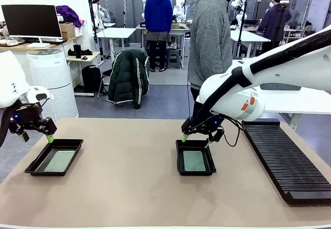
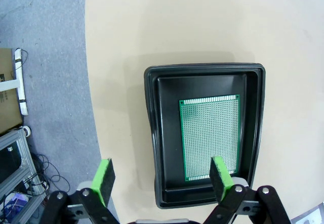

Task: Inspect and transfer BCBs to ESD trays.
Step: Pick up the Blank PCB from the PCB Rack and place it in the right ESD tray, then pick up the ESD tray and place it on the left side of the table.

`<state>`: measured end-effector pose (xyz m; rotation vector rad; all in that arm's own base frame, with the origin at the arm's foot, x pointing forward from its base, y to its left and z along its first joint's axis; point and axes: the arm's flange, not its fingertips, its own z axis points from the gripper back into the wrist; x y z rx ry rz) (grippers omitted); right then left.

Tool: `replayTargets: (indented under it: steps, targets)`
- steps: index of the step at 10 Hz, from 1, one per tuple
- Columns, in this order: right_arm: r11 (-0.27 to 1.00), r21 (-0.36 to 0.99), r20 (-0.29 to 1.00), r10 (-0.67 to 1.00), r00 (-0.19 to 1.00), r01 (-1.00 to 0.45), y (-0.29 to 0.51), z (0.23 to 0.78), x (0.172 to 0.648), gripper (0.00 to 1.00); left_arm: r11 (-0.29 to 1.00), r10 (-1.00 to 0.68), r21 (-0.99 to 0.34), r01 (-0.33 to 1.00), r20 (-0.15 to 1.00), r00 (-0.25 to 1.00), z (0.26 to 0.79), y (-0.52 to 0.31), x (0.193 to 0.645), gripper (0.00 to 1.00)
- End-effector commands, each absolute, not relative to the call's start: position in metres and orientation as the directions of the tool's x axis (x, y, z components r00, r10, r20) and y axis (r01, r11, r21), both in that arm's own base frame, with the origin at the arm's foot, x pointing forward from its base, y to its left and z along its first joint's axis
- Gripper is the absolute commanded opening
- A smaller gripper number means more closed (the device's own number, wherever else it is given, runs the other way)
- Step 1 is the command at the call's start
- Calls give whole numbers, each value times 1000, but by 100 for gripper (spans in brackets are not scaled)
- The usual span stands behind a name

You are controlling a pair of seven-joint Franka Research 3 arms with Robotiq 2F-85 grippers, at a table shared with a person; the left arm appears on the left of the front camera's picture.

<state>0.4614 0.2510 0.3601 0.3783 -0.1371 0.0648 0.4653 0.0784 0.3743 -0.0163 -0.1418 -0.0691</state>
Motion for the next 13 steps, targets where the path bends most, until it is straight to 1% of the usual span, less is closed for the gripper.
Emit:
replayTargets:
  steps: [1, 13]
  targets:
    - [928, 363, 141, 39, 989, -88, 251, 358, 462, 100, 998, -66, -12, 69, 144, 987, 374, 79, 465, 100]
    - [928, 363, 141, 39, 989, -88, 251, 358, 462, 100, 998, -66, -12, 69, 144, 987, 374, 79, 465, 100]
